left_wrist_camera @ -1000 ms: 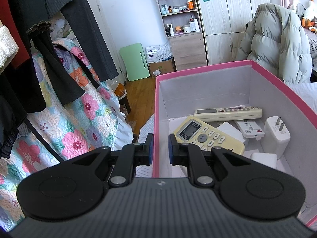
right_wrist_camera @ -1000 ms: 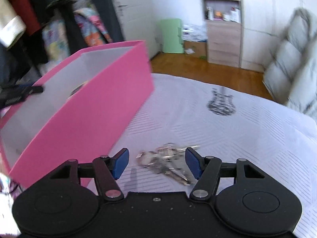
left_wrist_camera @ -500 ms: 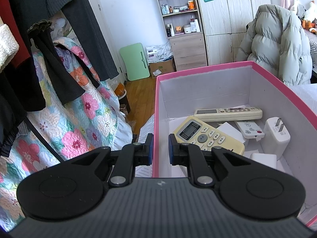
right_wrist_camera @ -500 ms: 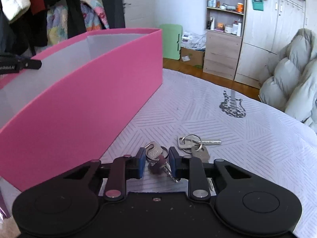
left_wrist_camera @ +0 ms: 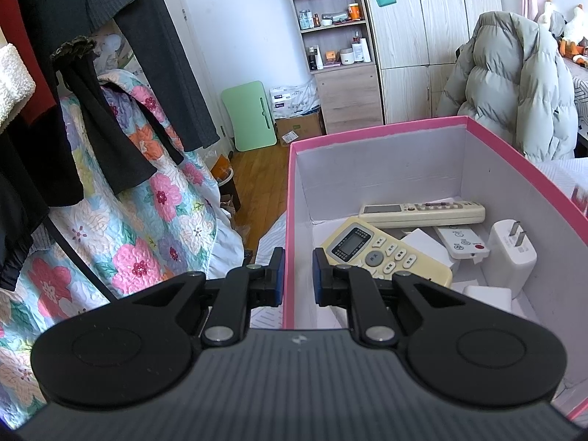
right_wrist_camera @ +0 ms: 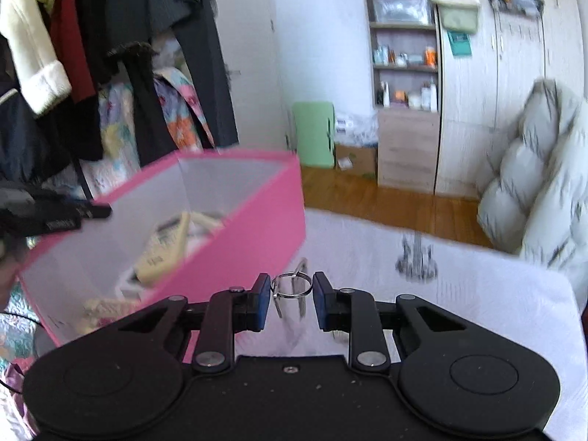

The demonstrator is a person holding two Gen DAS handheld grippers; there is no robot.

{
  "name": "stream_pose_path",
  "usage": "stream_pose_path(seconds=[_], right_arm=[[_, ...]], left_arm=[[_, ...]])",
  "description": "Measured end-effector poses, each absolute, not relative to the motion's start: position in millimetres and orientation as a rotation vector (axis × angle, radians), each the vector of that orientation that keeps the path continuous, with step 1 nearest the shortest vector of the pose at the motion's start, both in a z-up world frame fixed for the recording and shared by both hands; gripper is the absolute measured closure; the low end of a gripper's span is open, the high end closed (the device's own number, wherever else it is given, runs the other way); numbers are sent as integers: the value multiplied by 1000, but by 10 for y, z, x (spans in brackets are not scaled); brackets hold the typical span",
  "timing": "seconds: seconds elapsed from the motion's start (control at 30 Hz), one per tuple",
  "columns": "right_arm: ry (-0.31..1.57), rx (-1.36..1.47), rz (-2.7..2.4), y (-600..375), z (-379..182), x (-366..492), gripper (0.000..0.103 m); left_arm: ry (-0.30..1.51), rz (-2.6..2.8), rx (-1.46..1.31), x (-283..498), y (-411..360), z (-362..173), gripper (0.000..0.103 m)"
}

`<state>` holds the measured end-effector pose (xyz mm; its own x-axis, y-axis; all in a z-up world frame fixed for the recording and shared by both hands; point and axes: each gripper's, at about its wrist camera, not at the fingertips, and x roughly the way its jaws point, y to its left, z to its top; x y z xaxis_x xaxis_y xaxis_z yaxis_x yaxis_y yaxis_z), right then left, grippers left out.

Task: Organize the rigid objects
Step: 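Grasp the silver key ring with the right gripper, then lower the keys into the pink box and open the right gripper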

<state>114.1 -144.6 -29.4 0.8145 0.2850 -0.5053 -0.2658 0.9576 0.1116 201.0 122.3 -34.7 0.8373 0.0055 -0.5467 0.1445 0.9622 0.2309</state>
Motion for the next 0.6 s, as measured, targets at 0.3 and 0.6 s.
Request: stream_pose_path(seconds=[0.3,0.6], right_arm=[[408,-4,434,-1149,357,1288,74],[494,-2,590,-601,280,1745,74]], left_arm=[[566,-76,269,2000,1217,-337,90],[560,-75,291,1987,1210,-329,90]])
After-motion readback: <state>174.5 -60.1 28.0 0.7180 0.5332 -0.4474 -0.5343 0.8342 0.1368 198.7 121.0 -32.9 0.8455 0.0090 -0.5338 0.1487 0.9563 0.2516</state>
